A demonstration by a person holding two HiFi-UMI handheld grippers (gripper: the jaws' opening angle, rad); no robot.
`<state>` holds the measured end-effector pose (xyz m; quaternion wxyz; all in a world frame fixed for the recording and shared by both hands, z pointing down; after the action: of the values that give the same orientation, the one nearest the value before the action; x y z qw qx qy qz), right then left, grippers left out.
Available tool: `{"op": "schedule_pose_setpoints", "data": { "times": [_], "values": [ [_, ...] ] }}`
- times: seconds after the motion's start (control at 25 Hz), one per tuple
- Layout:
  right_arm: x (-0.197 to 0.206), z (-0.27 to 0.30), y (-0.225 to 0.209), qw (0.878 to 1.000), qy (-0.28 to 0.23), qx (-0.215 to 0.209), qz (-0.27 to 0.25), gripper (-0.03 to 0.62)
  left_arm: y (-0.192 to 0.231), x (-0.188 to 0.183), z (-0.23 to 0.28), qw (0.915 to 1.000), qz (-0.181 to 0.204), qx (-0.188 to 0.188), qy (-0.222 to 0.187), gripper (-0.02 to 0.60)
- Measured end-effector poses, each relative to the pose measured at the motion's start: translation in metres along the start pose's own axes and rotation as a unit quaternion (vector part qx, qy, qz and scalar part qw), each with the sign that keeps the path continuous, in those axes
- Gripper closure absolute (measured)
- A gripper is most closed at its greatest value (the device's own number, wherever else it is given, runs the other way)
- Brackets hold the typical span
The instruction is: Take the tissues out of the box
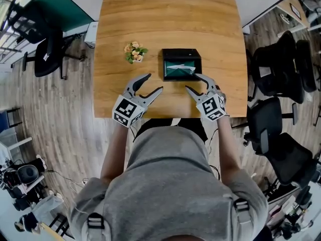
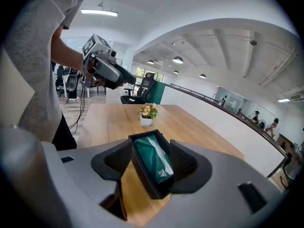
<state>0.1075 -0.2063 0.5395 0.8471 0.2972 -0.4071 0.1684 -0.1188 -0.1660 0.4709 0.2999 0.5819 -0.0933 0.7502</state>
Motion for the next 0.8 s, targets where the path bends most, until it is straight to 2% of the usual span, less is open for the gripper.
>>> {"op": "schedule_pose_setpoints", "data": {
  "times": [0.24, 0.64, 0.8],
  "values": [
    [0.006, 0.022, -0.006, 1.0, 0.008, -0.02, -0.007, 0.339, 0.009, 0.006, 0.01, 0.9999, -0.012, -0.007, 0.003, 0.302],
    [0.011, 0.055, -0.007, 0.995, 0.031, -0.069, -0.062, 0.329, 0.03, 0.009, 0.025, 0.9995, -0.029, -0.014, 0.005, 0.302],
    [0.016, 0.068, -0.008, 0.994, 0.042, -0.082, -0.067, 0.319, 0.037, 0.014, 0.027, 0.9991, -0.039, -0.015, 0.013, 0.304]
  ]
}}
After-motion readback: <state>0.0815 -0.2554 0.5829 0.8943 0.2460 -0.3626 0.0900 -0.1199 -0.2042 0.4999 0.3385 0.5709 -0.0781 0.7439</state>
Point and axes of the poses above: the fingertips, and each gripper's own axes: z forward along the fingers, y to its left, x out of its underside, the point moved 7 cm from there along -z, backward along the fingers, and after that the axes turned 14 degrees about x, right-handed, at the moved point
